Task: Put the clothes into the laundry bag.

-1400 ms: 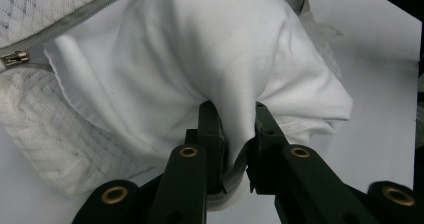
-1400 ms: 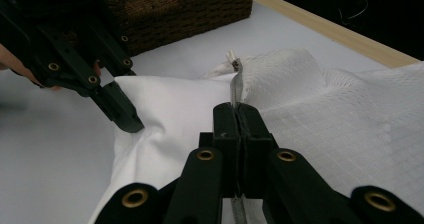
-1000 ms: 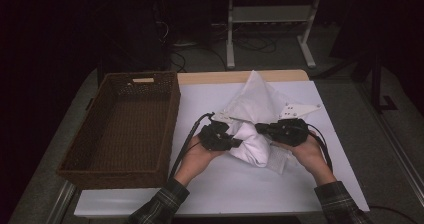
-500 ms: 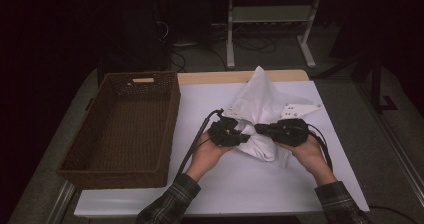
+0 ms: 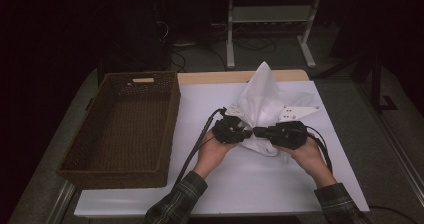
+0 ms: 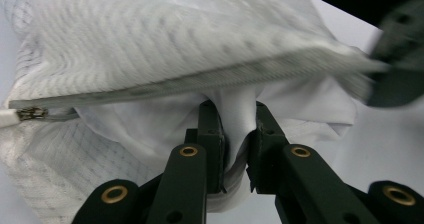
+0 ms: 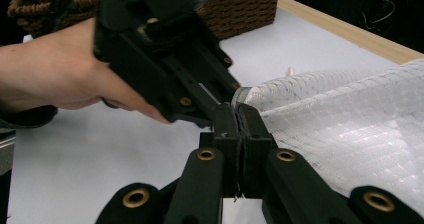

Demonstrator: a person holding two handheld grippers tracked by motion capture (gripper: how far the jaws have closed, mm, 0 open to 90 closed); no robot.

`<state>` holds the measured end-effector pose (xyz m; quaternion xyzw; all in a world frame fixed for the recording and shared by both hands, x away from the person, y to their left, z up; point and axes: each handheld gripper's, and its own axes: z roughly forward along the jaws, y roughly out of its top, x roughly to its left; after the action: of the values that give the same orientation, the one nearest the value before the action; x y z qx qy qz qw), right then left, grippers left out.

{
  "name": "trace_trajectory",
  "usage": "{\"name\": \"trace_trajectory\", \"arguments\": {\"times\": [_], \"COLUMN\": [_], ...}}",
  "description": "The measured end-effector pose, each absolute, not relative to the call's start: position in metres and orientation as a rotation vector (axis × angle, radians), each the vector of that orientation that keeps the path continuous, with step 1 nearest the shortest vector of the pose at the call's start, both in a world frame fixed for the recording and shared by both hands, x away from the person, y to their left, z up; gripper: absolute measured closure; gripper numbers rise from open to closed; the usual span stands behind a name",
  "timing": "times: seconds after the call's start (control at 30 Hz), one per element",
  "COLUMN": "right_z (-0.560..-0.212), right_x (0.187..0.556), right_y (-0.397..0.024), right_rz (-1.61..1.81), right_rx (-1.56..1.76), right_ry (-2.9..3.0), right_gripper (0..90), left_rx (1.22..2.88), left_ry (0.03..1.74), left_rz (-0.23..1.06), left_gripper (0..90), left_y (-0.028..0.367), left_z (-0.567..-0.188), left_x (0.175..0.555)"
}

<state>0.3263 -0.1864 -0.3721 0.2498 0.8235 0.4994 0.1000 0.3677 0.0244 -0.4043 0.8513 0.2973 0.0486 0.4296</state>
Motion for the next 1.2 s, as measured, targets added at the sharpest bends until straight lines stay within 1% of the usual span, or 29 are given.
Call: {"name": "trace_trajectory", "arguments": {"times": [0.2,0.27,0.37,0.4,0.43,0.47,0.57,0.63,0.73,0.8,0.87,0.9,0.97,1.2], "right_z": [-0.372,-0.373,-0.374,-0.373,-0.374,-0.374,-0.374,-0.375,-0.377,-0.379,-0.379,-0.379,-0.379,-0.379], "right_x": [0.324,0.324,0.324,0.324,0.324,0.324,0.324,0.325,0.326,0.326,0.326,0.326,0.326,0.327], "right_y": [-0.186,-0.188,-0.188,-0.189,-0.189,-0.190,-0.191,-0.192,-0.193,-0.193,-0.193,-0.193,-0.193,-0.194], "right_rz": [1.471,1.476,1.476,1.478,1.478,1.480,1.479,1.484,1.488,1.489,1.489,1.489,1.496,1.505], "right_rx": [0.734,0.743,0.744,0.744,0.749,0.750,0.756,0.758,0.772,0.773,0.772,0.772,0.776,0.777], "right_ry": [2.439,2.439,2.437,2.437,2.436,2.435,2.433,2.426,2.426,2.430,2.430,2.430,2.427,2.429], "right_gripper": [88.2,88.2,88.2,88.2,88.1,88.1,88.1,88.1,88.1,88.1,88.1,88.1,88.1,88.1], "left_rx": [2.107,2.109,2.114,2.125,2.135,2.139,2.154,2.162,2.156,2.154,2.154,2.151,2.134,2.142], "left_ry": [0.742,0.739,0.741,0.740,0.743,0.750,0.766,0.779,0.806,0.830,0.830,0.878,0.926,0.991], "left_rz": [0.116,0.115,0.117,0.116,0.122,0.131,0.161,0.182,0.217,0.238,0.238,0.289,0.289,0.290], "left_gripper": [78.0,75.9,68.1,68.1,60.5,57.6,50.5,48.0,48.5,50.7,51.6,51.6,53.9,53.8], "left_y": [0.025,0.026,0.028,0.034,0.037,0.041,0.055,0.066,0.081,0.089,0.089,0.095,0.096,0.084], "left_z": [-0.411,-0.412,-0.413,-0.412,-0.411,-0.410,-0.406,-0.403,-0.398,-0.397,-0.397,-0.399,-0.403,-0.422], "left_x": [0.372,0.371,0.370,0.368,0.366,0.365,0.360,0.358,0.357,0.359,0.359,0.366,0.374,0.404]}}
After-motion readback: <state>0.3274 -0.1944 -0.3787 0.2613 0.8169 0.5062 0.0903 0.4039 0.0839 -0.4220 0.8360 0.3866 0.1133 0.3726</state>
